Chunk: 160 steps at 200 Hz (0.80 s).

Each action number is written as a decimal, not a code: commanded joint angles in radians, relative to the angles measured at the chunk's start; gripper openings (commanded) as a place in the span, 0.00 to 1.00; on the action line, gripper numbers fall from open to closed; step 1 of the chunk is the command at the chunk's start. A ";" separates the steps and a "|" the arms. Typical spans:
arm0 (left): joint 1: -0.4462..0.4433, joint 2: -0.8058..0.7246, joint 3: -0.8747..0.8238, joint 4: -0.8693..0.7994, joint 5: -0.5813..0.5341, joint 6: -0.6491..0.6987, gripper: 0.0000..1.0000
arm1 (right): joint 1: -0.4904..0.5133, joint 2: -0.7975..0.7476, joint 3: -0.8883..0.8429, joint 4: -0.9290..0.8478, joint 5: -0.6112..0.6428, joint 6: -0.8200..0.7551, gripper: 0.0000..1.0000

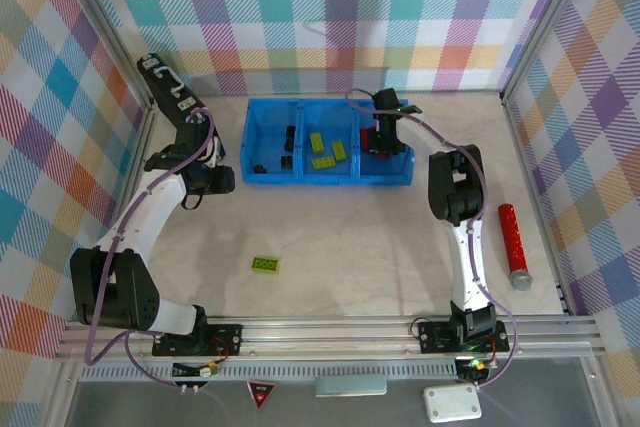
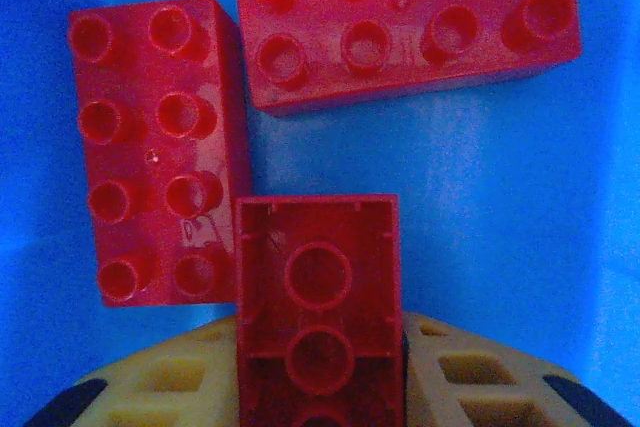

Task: Sort the legos into containers by color
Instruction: Place the lego in the container.

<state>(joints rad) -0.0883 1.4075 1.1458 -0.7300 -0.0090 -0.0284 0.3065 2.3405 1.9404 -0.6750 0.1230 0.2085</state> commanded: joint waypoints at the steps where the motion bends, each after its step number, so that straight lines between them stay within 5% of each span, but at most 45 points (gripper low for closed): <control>1: 0.015 0.003 0.012 -0.014 0.021 0.021 0.54 | -0.010 0.005 0.029 -0.021 -0.046 -0.015 0.36; 79: 0.016 -0.005 0.008 -0.006 0.032 0.018 0.54 | -0.010 -0.032 -0.005 0.014 -0.149 0.023 0.46; 160: 0.016 -0.005 0.006 -0.009 0.029 0.016 0.54 | -0.009 -0.065 -0.011 0.000 -0.117 0.029 0.49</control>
<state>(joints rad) -0.0879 1.4101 1.1458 -0.7300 0.0097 -0.0284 0.3012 2.3383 1.9411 -0.6743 -0.0006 0.2279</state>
